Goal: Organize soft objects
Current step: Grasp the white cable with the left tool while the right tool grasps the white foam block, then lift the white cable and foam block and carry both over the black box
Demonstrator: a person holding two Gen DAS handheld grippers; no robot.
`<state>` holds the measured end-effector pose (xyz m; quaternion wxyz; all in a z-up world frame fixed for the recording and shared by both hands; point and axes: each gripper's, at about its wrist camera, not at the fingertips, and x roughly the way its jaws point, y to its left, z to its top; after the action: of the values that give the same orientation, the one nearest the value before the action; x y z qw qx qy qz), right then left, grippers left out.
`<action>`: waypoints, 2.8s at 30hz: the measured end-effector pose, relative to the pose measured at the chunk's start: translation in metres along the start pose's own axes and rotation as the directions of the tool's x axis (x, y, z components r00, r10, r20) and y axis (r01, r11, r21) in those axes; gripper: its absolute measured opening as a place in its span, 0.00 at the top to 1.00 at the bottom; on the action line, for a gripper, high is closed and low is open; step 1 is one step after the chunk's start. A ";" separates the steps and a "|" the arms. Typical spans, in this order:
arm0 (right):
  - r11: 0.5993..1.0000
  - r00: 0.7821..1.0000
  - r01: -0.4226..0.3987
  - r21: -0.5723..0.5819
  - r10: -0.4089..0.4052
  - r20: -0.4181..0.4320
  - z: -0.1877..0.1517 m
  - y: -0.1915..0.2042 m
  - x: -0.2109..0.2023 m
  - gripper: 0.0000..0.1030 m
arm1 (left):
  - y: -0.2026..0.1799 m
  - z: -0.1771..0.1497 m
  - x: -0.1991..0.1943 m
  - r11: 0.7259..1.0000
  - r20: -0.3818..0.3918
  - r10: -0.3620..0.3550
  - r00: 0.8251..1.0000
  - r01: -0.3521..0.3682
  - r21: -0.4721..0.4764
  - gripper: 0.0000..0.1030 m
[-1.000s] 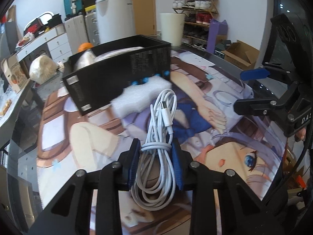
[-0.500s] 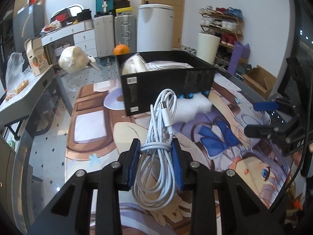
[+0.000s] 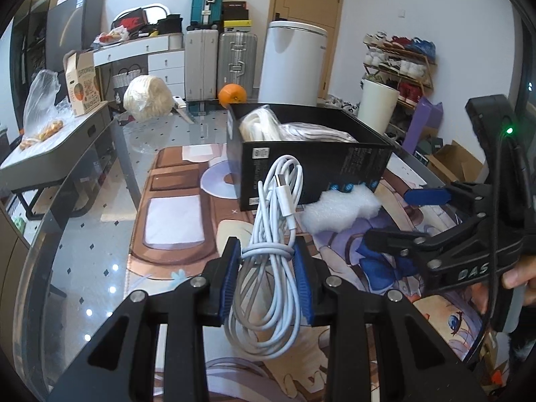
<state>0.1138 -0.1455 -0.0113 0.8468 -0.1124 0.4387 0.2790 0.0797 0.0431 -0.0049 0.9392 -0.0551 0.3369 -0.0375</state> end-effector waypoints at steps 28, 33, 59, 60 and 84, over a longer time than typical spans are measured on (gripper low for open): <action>0.998 0.998 0.044 0.037 -0.043 -0.047 0.028 0.031 0.046 0.11 | 0.012 0.001 0.004 0.999 -0.017 -0.001 1.000 0.000 -0.043 0.71; 0.998 1.000 0.019 0.057 -0.018 -0.015 0.020 0.018 0.032 0.12 | 0.011 0.000 0.004 0.999 -0.013 0.003 1.000 -0.003 -0.036 0.71; 1.000 0.977 -0.003 0.023 -0.002 0.212 0.032 -0.012 -0.053 0.12 | -0.015 0.056 -0.007 0.994 0.078 -0.071 0.994 0.064 0.090 0.71; 1.000 0.977 -0.005 0.026 -0.001 0.213 0.033 -0.013 -0.054 0.12 | -0.015 0.058 -0.007 0.993 0.081 -0.076 0.994 0.068 0.093 0.71; 0.998 0.981 -0.019 0.058 0.007 0.195 0.029 -0.031 -0.048 0.12 | -0.039 0.016 0.050 0.970 -0.197 -0.047 0.979 0.091 0.223 0.69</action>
<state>0.1291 -0.1757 0.0424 0.8868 -0.0563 0.3627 0.2808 0.1267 0.0000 -0.0193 0.9008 0.0467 0.4163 -0.1143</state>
